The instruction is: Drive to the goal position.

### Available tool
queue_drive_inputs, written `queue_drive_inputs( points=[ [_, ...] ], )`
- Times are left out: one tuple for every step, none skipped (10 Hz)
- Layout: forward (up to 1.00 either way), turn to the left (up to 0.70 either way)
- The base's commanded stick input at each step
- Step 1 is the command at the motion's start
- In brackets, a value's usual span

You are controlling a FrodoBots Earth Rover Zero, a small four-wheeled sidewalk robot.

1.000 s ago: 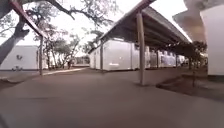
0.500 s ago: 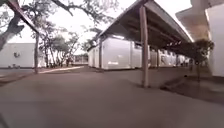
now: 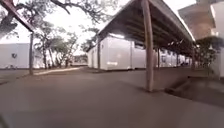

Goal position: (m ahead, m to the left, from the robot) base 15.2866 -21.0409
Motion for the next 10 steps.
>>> queue_drive_inputs(
  points=[
    [0.85, 0.21],
    [0.85, 0.0],
    [0.85, 0.0],
    [0.85, 0.0],
    [0.85, 0.0],
    [0.3, 0.0],
    [0.0, 0.0],
    [0.0, 0.0],
    [0.0, 0.0],
    [0.0, 0.0]
  ],
)
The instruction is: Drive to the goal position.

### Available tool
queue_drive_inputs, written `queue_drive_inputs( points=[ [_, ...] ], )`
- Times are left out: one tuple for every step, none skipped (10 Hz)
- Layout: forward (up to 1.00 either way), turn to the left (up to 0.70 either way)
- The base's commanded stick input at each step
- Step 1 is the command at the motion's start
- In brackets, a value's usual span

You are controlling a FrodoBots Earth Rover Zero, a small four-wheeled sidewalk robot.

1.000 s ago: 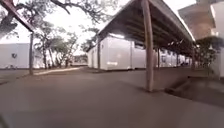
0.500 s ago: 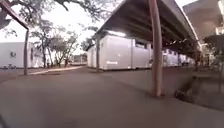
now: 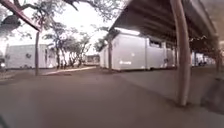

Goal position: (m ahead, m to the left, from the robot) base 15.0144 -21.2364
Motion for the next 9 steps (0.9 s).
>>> queue_drive_inputs(
  points=[
    [0.0, 0.0],
    [0.0, 0.0],
    [0.42, 0.0],
    [0.82, 0.0],
    [0.85, 0.0],
    [0.85, 0.0],
    [0.85, 0.0],
    [0.85, 0.0],
    [0.85, 0.0]
  ],
)
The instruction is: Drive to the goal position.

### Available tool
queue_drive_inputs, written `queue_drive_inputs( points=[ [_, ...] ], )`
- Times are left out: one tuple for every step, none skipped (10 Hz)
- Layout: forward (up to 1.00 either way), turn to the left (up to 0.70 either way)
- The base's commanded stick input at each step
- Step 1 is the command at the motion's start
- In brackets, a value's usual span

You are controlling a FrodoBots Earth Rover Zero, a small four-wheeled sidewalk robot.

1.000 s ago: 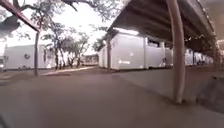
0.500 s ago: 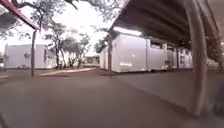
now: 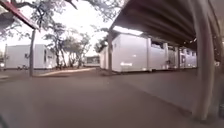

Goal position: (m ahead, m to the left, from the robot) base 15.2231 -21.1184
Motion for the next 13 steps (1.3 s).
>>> queue_drive_inputs(
  points=[
    [0.85, 0.0],
    [0.85, 0.0],
    [0.85, 0.0],
    [0.85, 0.0],
    [0.85, -0.09],
    [0.85, -0.24],
    [0.85, -0.34],
    [0.85, -0.34],
    [0.85, -0.34],
    [0.85, -0.34],
    [0.85, -0.34],
    [0.85, -0.34],
    [0.85, -0.15]
  ],
)
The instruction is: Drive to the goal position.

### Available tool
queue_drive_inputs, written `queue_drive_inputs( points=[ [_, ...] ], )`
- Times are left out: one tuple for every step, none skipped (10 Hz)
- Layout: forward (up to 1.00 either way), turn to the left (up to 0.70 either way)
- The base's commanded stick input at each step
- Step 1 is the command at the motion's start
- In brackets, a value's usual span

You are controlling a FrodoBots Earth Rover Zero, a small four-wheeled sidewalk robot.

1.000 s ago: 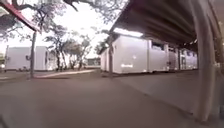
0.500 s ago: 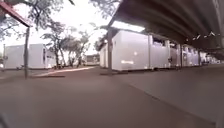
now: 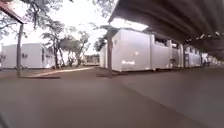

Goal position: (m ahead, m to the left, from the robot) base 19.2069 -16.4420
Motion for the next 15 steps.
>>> queue_drive_inputs(
  points=[
    [0.85, 0.0],
    [0.85, 0.0],
    [0.85, 0.0],
    [0.85, 0.0],
    [0.85, 0.0],
    [0.85, 0.0],
    [0.85, 0.0],
    [0.85, 0.0],
    [0.85, -0.15],
    [0.85, -0.29],
    [0.85, -0.34],
    [0.85, -0.34],
    [0.85, -0.34],
    [0.85, -0.34],
    [0.85, -0.34]
  ],
)
